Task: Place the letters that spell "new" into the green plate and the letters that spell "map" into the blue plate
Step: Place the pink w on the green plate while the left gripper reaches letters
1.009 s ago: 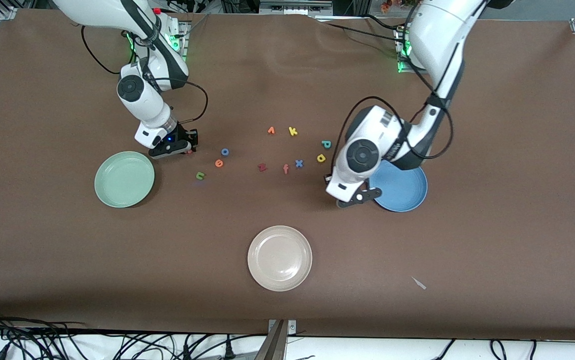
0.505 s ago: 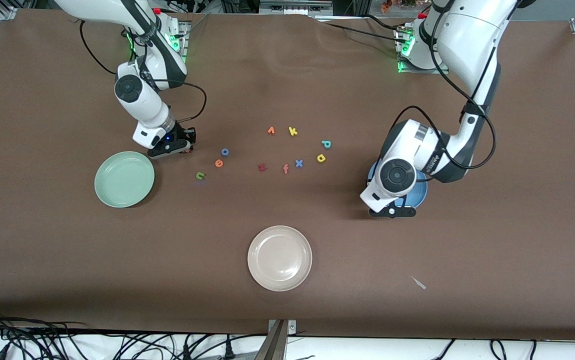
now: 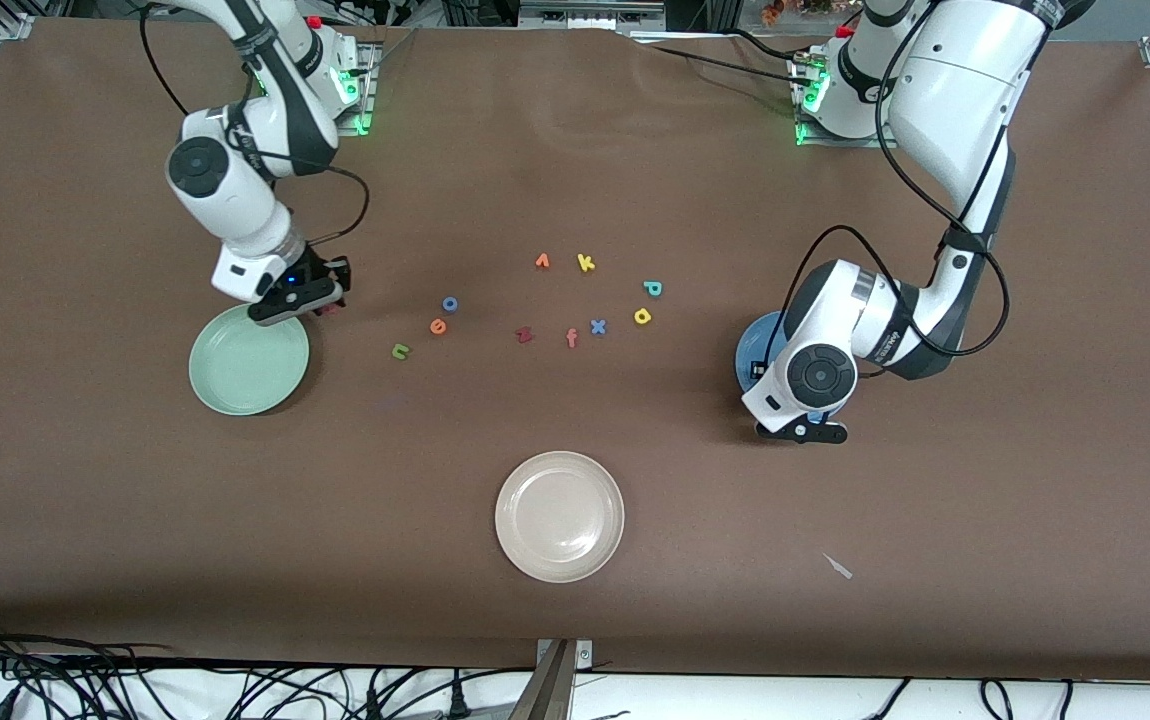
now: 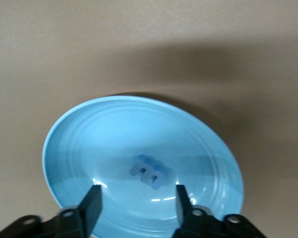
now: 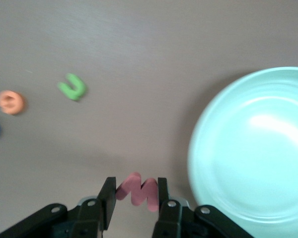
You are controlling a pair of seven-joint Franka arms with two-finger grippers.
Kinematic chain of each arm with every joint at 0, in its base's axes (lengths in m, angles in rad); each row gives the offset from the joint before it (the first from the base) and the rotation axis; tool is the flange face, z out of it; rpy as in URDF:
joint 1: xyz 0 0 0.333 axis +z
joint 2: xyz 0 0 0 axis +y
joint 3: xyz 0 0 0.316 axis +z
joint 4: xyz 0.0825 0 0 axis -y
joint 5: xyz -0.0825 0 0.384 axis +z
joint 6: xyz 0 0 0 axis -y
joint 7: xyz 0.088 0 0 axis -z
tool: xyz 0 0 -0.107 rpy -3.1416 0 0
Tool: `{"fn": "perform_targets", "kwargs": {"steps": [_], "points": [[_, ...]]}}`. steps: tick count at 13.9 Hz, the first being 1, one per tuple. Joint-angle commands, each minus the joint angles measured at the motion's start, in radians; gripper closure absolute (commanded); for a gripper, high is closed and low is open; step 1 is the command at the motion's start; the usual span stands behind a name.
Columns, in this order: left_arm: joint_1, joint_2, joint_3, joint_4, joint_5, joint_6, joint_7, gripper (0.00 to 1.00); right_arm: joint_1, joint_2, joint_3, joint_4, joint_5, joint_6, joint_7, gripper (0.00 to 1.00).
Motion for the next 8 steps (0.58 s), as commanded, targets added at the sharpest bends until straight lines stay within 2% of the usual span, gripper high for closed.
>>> {"fn": "perform_targets", "kwargs": {"steps": [1,3,5,8], "points": [[-0.014,-0.030,-0.042,0.014,0.014,-0.032,-0.003,0.00,-0.010,-0.009,-0.093,0.019,-0.008,-0.013,-0.189,0.72],[-0.014,-0.031,-0.097,0.028,-0.041,-0.034,-0.099,0.00,-0.015,0.000,-0.128,0.026,-0.007,-0.013,-0.239,0.71],[-0.028,-0.028,-0.151,0.054,-0.053,-0.032,-0.211,0.00,-0.016,0.007,-0.128,0.026,-0.007,-0.010,-0.231,0.66],[-0.095,-0.007,-0.160,0.066,-0.059,-0.020,-0.337,0.00,-0.016,0.008,-0.128,0.026,-0.004,-0.005,-0.231,0.66]]}}
